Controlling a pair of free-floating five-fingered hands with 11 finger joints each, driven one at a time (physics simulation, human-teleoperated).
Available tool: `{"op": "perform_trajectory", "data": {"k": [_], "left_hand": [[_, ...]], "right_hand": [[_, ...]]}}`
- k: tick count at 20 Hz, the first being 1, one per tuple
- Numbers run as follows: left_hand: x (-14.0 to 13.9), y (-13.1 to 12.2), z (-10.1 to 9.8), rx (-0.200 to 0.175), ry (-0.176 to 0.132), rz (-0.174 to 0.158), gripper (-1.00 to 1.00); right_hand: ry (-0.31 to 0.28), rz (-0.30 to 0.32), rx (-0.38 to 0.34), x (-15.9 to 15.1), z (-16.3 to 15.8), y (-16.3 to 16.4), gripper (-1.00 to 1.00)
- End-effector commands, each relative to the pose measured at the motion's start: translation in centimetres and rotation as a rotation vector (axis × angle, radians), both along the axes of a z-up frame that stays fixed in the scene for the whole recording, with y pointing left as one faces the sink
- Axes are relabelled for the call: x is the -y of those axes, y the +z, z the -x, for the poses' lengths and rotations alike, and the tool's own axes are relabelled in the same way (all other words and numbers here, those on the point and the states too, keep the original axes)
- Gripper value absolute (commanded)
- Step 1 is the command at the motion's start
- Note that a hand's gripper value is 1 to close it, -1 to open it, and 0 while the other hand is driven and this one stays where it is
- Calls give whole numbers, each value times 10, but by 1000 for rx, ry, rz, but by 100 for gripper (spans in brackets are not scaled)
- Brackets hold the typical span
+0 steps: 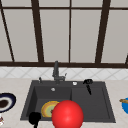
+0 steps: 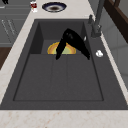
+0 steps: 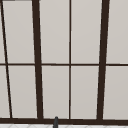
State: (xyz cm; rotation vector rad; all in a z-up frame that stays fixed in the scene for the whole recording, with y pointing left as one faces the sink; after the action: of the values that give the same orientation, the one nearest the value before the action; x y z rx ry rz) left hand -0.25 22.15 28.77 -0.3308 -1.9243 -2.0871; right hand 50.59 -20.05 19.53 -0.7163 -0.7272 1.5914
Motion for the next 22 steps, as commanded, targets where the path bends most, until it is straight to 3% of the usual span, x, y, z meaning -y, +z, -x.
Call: {"op": "perform_trajectory", "data": {"k": [1, 9, 15, 22], "left_hand": [[0, 0, 0, 0, 0, 0, 0], [0, 0, 0, 0, 0, 0, 0], [0, 0, 0, 0, 0, 0, 0], [0, 0, 0, 0, 0, 0, 0]], "right_hand": [[-88, -12, 5, 13, 0, -2, -100], [-108, 21, 17, 51, 5, -6, -100], [-78, 3, 28, 87, 17, -13, -100], [-84, 2, 37, 128, 28, -24, -100]]}}
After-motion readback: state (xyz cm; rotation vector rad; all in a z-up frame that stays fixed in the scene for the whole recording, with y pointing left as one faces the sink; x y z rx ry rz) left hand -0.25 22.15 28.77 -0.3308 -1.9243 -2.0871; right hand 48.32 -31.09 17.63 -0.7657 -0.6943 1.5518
